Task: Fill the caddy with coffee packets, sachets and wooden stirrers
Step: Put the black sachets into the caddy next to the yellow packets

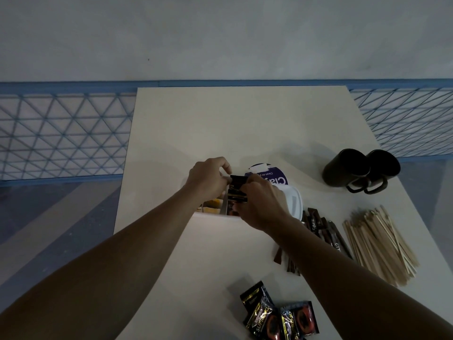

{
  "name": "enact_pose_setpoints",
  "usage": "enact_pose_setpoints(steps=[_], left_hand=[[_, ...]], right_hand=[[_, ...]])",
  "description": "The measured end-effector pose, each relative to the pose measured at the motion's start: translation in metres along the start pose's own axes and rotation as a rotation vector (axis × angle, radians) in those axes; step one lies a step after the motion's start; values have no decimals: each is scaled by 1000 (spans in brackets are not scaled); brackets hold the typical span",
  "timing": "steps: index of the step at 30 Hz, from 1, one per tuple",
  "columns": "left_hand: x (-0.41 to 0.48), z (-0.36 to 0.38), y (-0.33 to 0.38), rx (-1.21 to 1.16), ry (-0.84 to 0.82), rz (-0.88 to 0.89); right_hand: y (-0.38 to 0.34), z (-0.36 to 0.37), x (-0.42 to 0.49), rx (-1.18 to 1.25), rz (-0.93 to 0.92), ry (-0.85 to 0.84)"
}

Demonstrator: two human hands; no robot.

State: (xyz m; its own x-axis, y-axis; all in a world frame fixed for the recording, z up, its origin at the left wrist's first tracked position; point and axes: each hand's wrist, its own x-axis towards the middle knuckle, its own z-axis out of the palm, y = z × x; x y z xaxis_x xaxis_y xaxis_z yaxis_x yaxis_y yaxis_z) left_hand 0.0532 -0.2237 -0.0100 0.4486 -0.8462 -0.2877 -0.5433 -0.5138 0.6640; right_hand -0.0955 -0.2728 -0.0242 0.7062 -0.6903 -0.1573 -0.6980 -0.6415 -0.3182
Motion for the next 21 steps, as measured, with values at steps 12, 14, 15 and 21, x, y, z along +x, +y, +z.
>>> enact_pose_setpoints(steps=[12,14,15,21], left_hand=[[1,-3,2,15,-59,-4],[1,-5,2,-5,-81,-13],[1,-7,2,-17,-97,-17],[-2,-11,2,-49,-153,-16]], right_hand=[[2,7,-4,49,-27,70],[3,7,-4,68,-47,67],[4,6,-5,93,-52,74],[5,4,-6,222,-32,122]])
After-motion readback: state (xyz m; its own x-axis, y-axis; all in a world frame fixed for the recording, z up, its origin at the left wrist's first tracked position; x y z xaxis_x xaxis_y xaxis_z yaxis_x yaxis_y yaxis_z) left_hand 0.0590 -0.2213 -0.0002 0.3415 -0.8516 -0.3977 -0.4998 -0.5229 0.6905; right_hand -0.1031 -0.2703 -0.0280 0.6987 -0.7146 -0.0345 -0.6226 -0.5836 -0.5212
